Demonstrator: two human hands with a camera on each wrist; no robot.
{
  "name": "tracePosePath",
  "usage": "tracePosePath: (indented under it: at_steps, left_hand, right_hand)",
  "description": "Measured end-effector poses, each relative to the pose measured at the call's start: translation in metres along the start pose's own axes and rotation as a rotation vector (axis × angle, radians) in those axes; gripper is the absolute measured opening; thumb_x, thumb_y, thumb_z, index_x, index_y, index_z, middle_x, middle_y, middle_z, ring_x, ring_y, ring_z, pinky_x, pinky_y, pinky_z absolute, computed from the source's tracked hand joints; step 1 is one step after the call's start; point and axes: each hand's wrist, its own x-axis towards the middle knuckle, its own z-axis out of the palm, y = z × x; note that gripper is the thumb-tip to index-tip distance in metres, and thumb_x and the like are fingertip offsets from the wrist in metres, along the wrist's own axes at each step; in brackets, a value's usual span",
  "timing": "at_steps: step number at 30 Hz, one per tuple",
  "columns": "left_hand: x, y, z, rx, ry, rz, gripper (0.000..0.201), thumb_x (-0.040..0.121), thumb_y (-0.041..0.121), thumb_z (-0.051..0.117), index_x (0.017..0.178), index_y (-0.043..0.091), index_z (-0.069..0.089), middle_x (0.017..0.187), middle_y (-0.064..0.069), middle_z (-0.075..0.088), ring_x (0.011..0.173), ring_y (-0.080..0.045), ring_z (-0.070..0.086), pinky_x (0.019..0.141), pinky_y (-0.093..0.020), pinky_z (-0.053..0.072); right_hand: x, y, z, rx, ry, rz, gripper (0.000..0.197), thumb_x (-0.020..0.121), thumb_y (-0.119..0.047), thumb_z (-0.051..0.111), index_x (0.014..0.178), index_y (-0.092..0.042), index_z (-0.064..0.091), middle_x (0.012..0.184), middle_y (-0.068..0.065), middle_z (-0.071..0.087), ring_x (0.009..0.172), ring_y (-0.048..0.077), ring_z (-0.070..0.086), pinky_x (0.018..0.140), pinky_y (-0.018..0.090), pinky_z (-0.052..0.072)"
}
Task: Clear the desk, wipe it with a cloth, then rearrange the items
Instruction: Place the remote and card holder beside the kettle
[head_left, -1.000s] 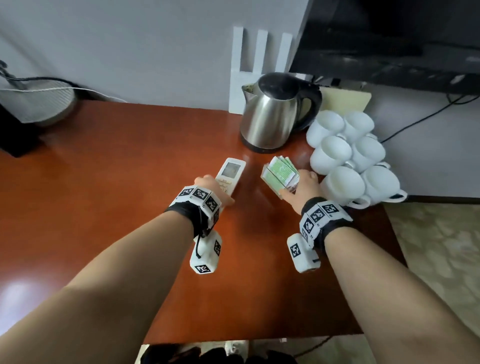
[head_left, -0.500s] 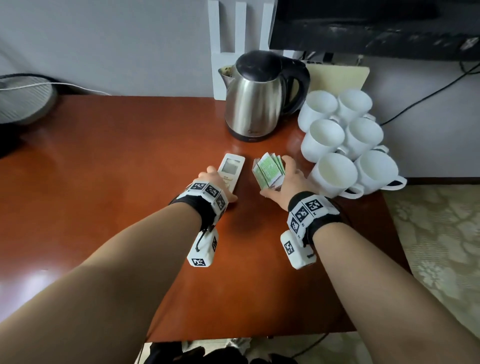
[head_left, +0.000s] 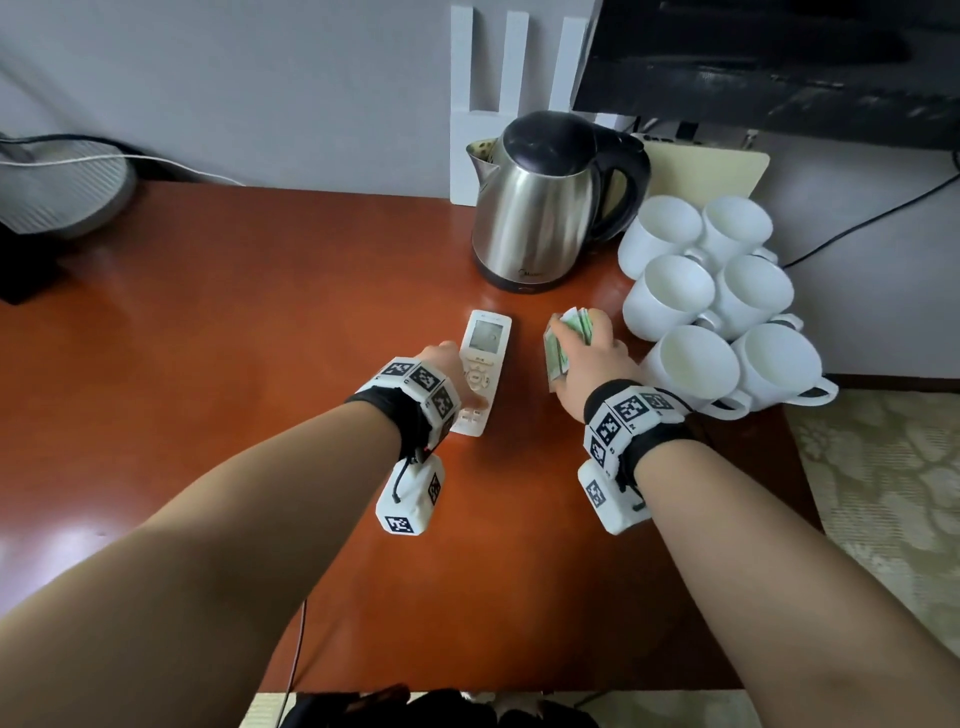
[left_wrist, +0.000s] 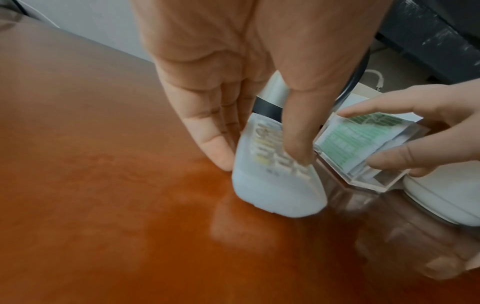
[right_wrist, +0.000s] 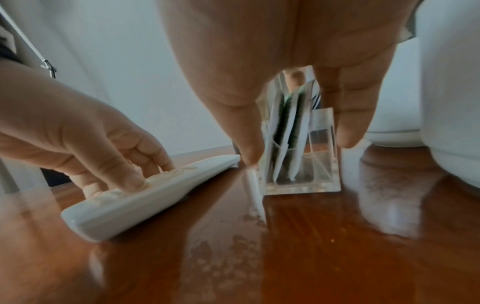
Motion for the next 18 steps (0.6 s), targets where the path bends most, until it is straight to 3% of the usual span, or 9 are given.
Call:
tracePosePath:
  at_steps: [9,14,18]
  left_hand:
    - [0.009,0.035,0.007,-0.048,0.014,0.006,0.079,0.076,0.040,0.074,0.135,0.005,0.034,0.131,-0.011,0.046,0.119,-0.026,0.052,0.098,-0.037,0.047]
    - [0.011,0.048,0.011,-0.093,0.001,0.013,0.075,0.077,0.037,0.074,0.134,0.005,0.036,0.130,-0.010,0.049,0.118,-0.025,0.054,0.094,-0.034,0.046]
    - [0.013,0.054,0.012,-0.089,-0.004,0.018,0.074,0.077,0.037,0.073,0.133,0.005,0.036,0.129,-0.010,0.050,0.117,-0.025,0.054,0.095,-0.035,0.047]
  right_hand:
    - [0.014,0.008,-0.006,-0.047,0.019,0.062,0.073,0.085,-0.015,0.057,0.144,-0.035,0.019,0.149,0.004,0.007,0.127,0.029,0.033,0.095,0.038,0.040]
    - [0.021,0.013,-0.012,-0.100,0.026,0.066,0.077,0.084,-0.015,0.057,0.146,-0.033,0.016,0.152,0.008,0.008,0.131,0.030,0.030,0.109,0.036,0.027]
    - [0.025,0.015,-0.015,-0.124,0.030,0.063,0.077,0.083,-0.014,0.057,0.146,-0.032,0.017,0.152,0.009,0.011,0.132,0.029,0.030,0.111,0.034,0.022]
